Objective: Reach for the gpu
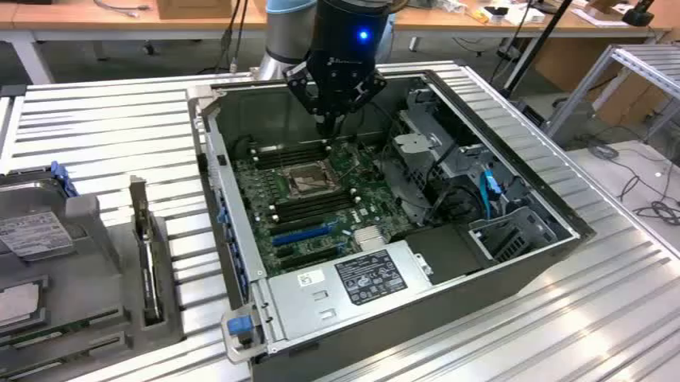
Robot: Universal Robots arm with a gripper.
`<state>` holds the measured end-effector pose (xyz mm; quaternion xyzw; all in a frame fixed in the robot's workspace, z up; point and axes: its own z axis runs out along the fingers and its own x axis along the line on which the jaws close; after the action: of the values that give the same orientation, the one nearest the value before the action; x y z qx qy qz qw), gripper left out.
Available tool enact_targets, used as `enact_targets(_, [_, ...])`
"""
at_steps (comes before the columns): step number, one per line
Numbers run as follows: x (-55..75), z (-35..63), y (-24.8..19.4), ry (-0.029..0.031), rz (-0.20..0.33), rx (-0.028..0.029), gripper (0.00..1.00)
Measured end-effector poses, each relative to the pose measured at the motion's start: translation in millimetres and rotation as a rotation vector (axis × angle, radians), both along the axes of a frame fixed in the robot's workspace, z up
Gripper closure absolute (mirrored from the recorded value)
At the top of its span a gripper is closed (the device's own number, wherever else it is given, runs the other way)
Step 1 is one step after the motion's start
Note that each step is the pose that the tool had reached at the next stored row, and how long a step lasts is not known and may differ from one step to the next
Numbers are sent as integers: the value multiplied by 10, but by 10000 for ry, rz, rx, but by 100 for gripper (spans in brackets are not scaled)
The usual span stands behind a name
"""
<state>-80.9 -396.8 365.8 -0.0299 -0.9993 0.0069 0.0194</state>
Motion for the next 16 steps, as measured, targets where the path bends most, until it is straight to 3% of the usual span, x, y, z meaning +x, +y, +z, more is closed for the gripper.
enact_targets(16, [-19,0,-2,0,0,8,89])
